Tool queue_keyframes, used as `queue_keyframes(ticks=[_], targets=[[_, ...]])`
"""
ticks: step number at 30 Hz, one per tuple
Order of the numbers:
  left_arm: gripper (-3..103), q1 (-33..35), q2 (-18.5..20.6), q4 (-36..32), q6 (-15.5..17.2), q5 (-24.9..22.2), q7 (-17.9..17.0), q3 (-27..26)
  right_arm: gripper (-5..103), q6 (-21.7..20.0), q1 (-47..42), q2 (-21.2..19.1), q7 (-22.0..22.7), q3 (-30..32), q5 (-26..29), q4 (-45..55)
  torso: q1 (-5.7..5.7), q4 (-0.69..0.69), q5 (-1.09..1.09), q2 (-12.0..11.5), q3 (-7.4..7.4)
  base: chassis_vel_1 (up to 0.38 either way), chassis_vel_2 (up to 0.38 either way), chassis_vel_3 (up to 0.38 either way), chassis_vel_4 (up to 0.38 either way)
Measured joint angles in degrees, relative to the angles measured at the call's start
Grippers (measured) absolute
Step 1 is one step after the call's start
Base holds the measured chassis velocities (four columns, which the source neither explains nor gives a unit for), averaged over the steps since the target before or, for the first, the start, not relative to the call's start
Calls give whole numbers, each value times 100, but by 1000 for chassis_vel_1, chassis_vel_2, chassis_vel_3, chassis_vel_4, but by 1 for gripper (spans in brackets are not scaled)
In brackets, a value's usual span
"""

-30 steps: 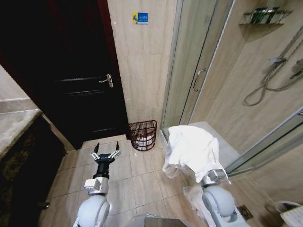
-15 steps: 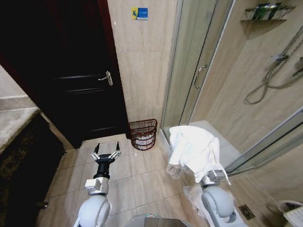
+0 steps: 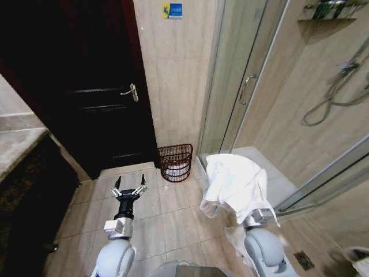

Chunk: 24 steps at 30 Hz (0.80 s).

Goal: Discard the used towel into the hamper.

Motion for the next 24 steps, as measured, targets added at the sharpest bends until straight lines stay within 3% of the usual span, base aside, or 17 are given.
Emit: queue_keyframes(ticks=[11, 24], targets=[[100, -39, -2, 186, -250, 71, -185, 33, 8, 43, -36, 2, -45, 6, -25, 18, -102, 2, 0, -234, -130, 67, 69, 58, 59], [100, -7, -25, 108, -175, 128, -243, 82, 8, 188, -104, 34, -144, 40, -81, -53, -97, 0, 1, -219, -124, -18, 25, 25, -19]])
